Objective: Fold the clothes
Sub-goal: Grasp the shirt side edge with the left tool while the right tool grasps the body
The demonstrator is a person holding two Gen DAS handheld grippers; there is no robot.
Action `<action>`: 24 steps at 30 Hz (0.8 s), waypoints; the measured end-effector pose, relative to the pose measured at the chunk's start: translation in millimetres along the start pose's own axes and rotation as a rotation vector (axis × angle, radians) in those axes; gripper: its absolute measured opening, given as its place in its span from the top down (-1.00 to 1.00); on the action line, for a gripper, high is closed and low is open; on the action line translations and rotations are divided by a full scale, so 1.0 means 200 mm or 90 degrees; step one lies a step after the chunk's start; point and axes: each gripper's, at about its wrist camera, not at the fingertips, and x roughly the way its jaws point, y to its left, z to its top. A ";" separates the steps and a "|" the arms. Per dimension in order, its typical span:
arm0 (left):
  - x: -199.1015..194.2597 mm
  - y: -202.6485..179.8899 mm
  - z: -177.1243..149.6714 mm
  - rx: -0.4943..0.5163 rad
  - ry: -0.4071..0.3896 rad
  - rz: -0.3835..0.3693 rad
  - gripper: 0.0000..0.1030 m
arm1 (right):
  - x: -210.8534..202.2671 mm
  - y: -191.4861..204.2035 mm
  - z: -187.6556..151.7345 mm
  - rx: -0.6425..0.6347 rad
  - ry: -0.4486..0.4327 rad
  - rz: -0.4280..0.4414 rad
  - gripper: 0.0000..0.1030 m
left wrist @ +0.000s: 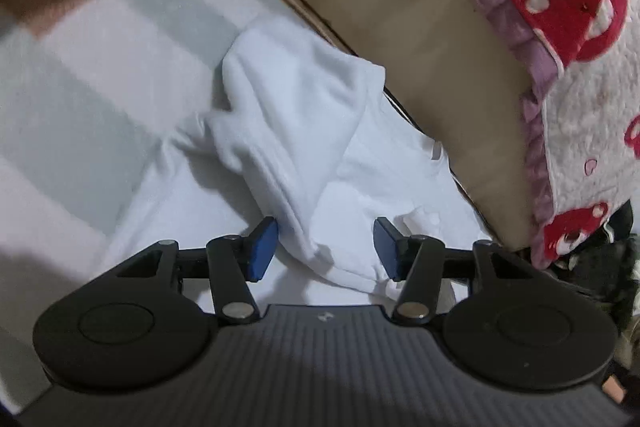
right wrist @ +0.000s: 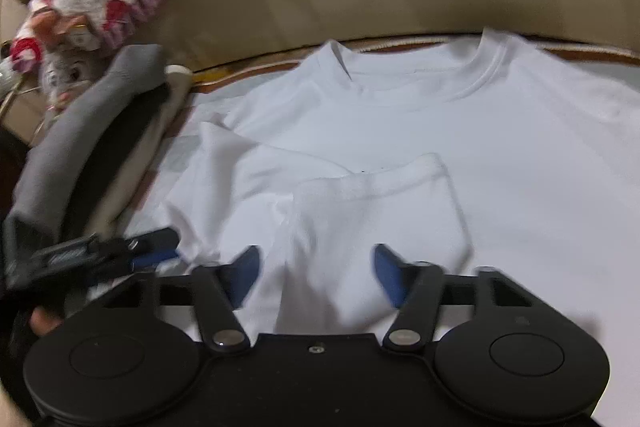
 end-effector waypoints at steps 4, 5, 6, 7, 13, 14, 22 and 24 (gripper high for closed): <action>0.04 -0.01 -0.03 0.055 -0.043 0.049 0.12 | 0.08 0.04 0.02 -0.028 -0.035 -0.038 0.86; 0.04 0.00 -0.03 0.049 -0.046 0.046 0.12 | 0.03 0.05 0.02 -0.057 -0.071 -0.037 0.83; 0.02 0.02 -0.03 0.044 -0.049 0.045 0.12 | -0.02 0.07 0.01 -0.085 -0.106 -0.035 0.83; 0.01 0.03 -0.02 0.041 -0.053 0.046 0.12 | -0.11 0.08 -0.01 -0.097 -0.145 -0.019 0.84; -0.03 0.07 0.04 0.024 -0.064 0.044 0.14 | -0.50 -0.07 -0.32 -0.023 -0.250 -0.167 0.67; -0.04 0.08 0.04 0.025 -0.066 0.043 0.14 | -0.49 -0.12 -0.36 -0.028 -0.240 -0.182 0.67; -0.02 0.09 0.10 -0.007 -0.089 0.001 0.02 | -0.50 -0.46 -0.48 0.132 -0.174 -0.179 0.21; 0.00 0.09 0.12 -0.020 -0.098 -0.017 -0.09 | -0.50 -0.48 -0.46 0.158 -0.171 -0.166 -0.05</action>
